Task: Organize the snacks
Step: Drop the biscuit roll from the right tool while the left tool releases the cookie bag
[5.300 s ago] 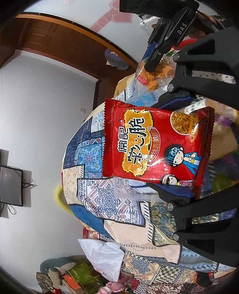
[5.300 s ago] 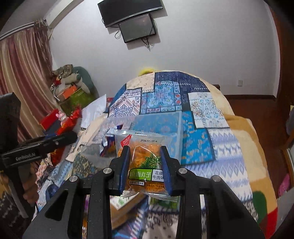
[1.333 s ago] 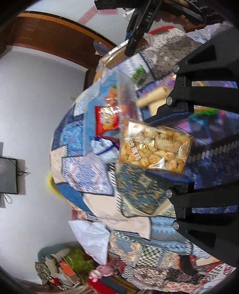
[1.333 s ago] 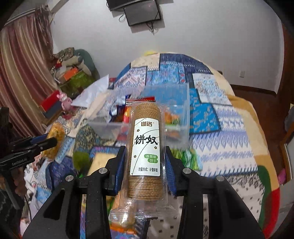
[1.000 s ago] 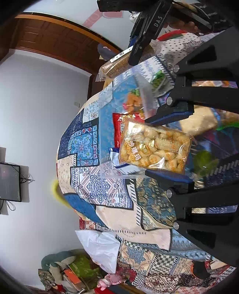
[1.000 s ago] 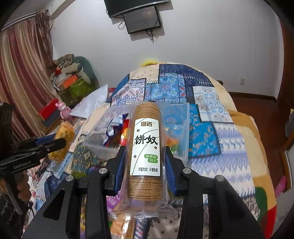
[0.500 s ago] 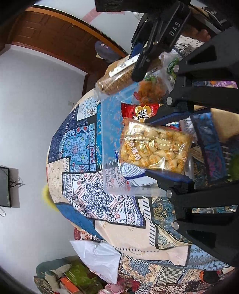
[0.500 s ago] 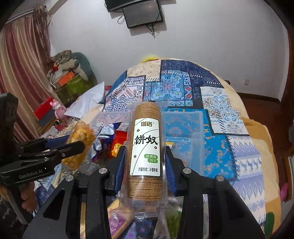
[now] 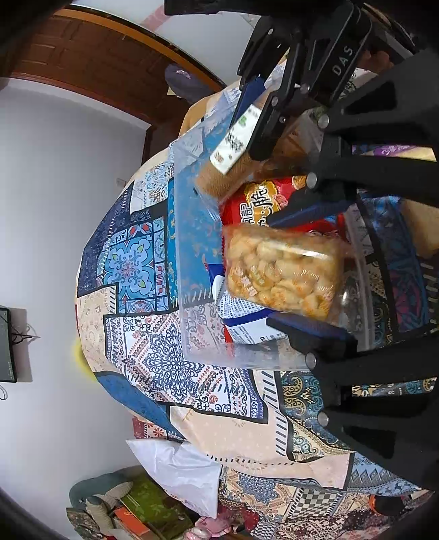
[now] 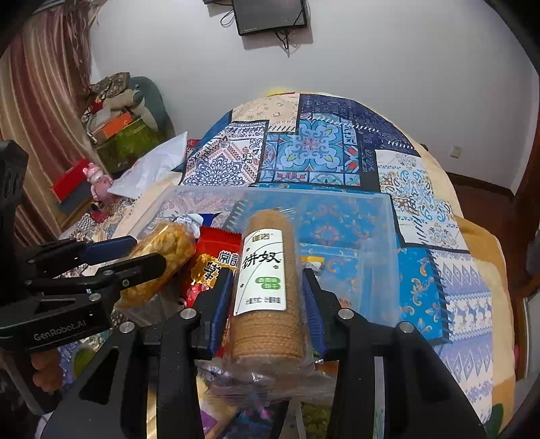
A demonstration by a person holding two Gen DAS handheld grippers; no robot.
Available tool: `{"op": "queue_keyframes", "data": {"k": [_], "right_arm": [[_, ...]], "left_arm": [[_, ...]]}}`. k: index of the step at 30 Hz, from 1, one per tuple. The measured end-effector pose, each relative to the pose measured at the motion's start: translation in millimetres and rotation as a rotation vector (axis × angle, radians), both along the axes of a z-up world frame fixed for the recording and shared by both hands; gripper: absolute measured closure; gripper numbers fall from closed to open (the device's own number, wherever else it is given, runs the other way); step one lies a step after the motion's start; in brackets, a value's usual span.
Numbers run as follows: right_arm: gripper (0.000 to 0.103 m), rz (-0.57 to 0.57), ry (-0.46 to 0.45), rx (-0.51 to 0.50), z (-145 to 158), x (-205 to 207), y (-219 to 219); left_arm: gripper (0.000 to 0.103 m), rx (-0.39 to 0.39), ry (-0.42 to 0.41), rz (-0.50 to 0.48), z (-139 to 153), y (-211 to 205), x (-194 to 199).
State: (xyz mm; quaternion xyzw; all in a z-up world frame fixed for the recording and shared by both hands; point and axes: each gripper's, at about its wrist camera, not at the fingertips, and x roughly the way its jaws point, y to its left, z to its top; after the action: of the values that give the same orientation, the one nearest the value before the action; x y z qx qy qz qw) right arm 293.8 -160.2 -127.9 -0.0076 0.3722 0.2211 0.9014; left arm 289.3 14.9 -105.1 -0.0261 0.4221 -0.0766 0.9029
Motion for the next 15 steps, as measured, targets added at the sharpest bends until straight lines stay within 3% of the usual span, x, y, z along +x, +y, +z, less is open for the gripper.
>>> {"op": "queue_keyframes", "data": {"k": [4,10,15], "right_arm": [[0.056,-0.001,-0.009,0.014,10.9,-8.0,-6.9],[0.055,-0.020,-0.046,0.013,28.7,-28.3,-23.1],[0.047,-0.047,-0.052,0.003,32.8,-46.0,-40.2]], "left_arm": [[0.041,-0.012,-0.018,0.000,11.9,1.0,-11.9],[0.040,0.002,-0.034,0.002,28.9,9.0,-37.5],[0.035,0.022,-0.020,0.024,30.6,24.2,-66.1]]}}
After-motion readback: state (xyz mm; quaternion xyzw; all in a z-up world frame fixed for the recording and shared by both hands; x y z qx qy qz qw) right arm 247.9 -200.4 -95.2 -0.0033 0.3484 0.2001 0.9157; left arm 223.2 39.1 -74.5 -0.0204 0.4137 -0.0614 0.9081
